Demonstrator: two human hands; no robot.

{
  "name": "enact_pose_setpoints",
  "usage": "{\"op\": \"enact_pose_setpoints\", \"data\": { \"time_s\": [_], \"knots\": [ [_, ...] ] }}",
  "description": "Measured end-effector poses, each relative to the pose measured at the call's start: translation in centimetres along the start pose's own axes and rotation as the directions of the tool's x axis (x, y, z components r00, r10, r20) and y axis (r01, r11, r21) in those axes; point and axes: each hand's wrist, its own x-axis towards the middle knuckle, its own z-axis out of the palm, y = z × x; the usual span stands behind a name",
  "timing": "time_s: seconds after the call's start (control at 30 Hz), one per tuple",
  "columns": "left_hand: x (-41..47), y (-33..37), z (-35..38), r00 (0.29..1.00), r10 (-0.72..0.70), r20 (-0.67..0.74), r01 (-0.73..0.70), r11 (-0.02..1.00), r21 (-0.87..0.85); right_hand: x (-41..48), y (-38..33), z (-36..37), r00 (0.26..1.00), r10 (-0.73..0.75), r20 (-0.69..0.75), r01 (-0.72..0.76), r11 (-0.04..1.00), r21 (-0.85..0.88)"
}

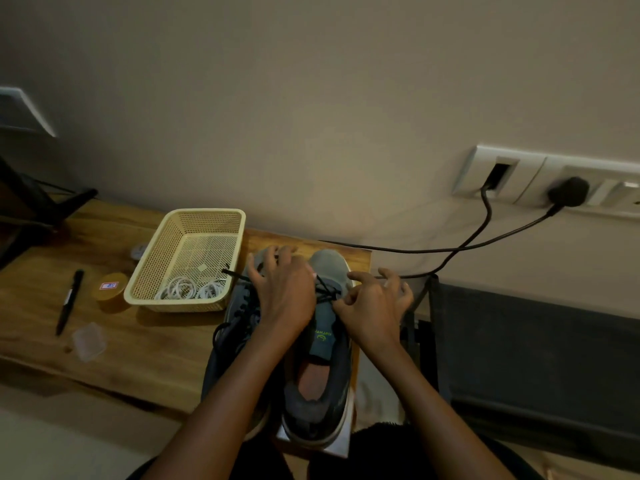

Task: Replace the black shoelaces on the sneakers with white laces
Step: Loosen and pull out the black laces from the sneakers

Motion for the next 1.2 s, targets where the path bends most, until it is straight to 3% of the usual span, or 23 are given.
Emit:
{"op": "enact_pose_setpoints", "data": {
  "time_s": [0.13, 0.23, 0.33, 0.4, 0.57, 0.7, 0.87, 0.93, 1.03, 1.1, 1.2],
  "knots": [
    [0.1, -0.7, 0.0, 0.994, -0.101, -0.045, 0.097, 0.991, -0.090, 0.0, 0.0, 0.1, 1.000, -0.006, 0.001, 0.006, 1.000, 0.026],
    [0.0, -0.3, -0.3, 0.999, 0.033, -0.030, -0.037, 0.984, -0.175, 0.0, -0.1, 0.0, 1.000, -0.007, 0.014, 0.006, 1.000, 0.029],
    [-0.3, 0.1, -0.2, 0.972, 0.205, 0.118, -0.190, 0.974, -0.124, 0.0, -0.1, -0.1, 1.000, -0.004, 0.020, 0.003, 1.000, 0.030],
    [-0.5, 0.3, 0.1, 0.964, 0.205, 0.169, -0.196, 0.978, -0.069, 0.0, -0.1, -0.2, 1.000, -0.008, 0.020, 0.008, 0.999, 0.032],
    [-0.7, 0.7, 0.2, 0.975, 0.188, 0.122, -0.189, 0.982, -0.003, -0.1, -0.1, -0.2, 1.000, -0.008, 0.016, 0.007, 0.999, 0.037],
    [-0.7, 0.6, 0.2, 0.991, 0.118, 0.069, -0.116, 0.993, -0.037, -0.1, -0.2, -0.3, 1.000, -0.001, -0.005, 0.002, 1.000, 0.020],
    [0.1, -0.6, -0.5, 0.983, -0.126, -0.137, 0.096, 0.973, -0.210, -0.3, -0.2, -0.4, 1.000, 0.008, -0.019, -0.007, 0.998, 0.059],
    [0.5, -1.3, -0.8, 0.975, -0.151, -0.165, 0.110, 0.966, -0.233, -0.3, -0.2, -0.2, 1.000, 0.007, -0.025, -0.005, 0.997, 0.080],
    [0.4, -1.3, -0.8, 0.999, 0.040, 0.007, -0.037, 0.971, -0.236, -0.2, -0.1, -0.1, 1.000, 0.002, -0.022, 0.000, 0.996, 0.094],
    [-0.1, -0.6, -0.3, 0.967, 0.179, 0.181, -0.151, 0.975, -0.162, -0.2, -0.1, -0.1, 1.000, -0.004, -0.016, 0.005, 0.997, 0.073],
    [-0.7, 0.2, 0.6, 0.962, 0.196, 0.189, -0.190, 0.981, -0.049, -0.2, -0.2, -0.1, 1.000, -0.011, -0.013, 0.012, 0.998, 0.056]
  ]
}}
